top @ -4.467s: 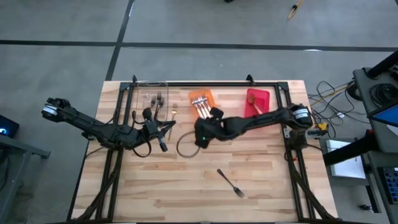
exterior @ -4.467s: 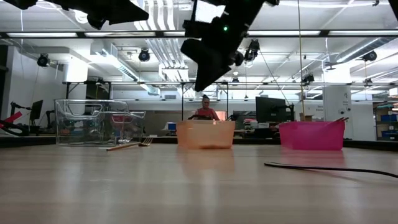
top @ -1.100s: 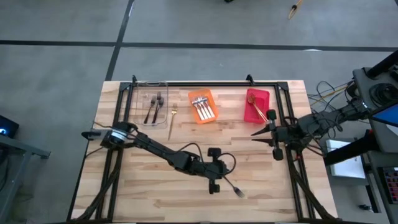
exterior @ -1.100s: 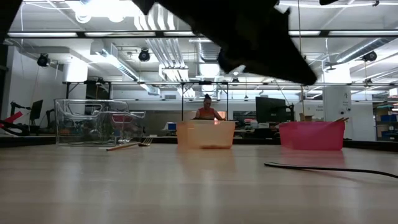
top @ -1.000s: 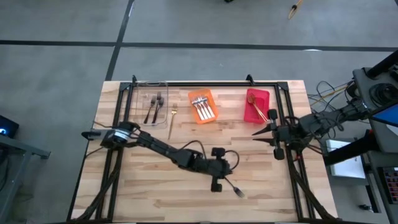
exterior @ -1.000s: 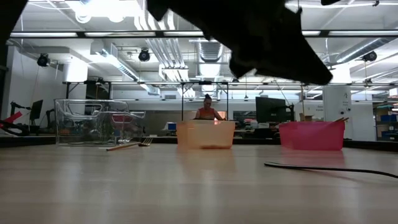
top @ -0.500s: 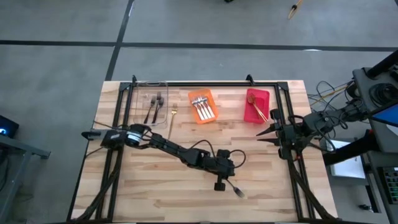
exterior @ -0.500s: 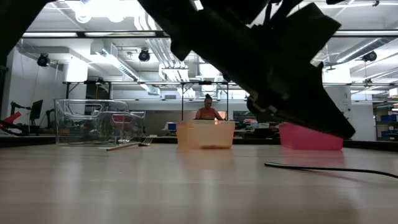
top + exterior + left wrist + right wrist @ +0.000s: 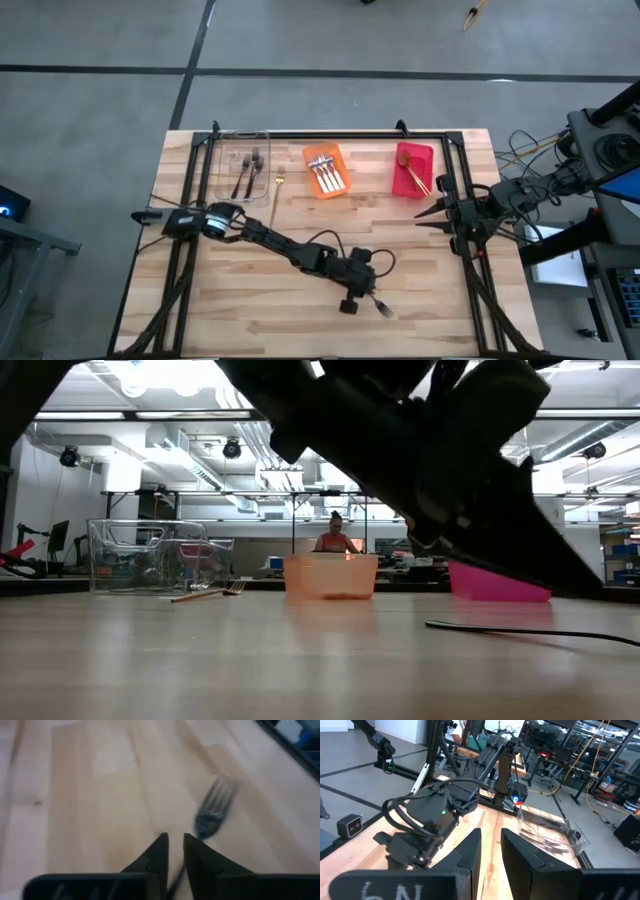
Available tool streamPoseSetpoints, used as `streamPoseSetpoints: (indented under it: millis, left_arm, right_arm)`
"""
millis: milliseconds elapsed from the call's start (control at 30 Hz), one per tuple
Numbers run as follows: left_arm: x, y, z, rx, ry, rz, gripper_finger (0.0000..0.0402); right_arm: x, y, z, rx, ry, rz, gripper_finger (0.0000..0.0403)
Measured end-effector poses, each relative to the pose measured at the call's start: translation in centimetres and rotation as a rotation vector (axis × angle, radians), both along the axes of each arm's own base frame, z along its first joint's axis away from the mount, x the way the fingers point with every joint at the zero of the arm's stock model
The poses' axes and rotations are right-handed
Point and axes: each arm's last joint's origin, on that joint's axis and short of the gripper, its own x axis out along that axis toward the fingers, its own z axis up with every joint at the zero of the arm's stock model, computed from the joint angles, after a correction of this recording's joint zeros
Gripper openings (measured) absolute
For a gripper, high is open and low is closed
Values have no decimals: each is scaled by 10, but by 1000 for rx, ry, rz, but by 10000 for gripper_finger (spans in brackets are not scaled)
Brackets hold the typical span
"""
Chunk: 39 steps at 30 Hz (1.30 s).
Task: Sort silverware by color (type)
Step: Put the black fork into the transparent bin
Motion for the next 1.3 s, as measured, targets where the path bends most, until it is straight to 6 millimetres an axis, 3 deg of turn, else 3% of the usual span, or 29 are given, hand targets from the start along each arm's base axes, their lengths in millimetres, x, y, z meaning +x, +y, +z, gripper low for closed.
streamPoseSetpoints:
  millis: [300,600,900,1300]
  left_arm:
    - [-2,-3,-3,0,-1,-12,137]
    - [4,3,-22,-63,-4,-31,148]
    - [2,10,-26,25,26,-98,129]
    - [2,14,-28,12,53,-79,40]
  right_arm:
    - [0,0,0,25,4,-3,66]
    - [0,0,-1,24,7,-3,66]
    - [0,0,-1,20,7,-3,66]
    - [0,0,-1,12,5,-3,66]
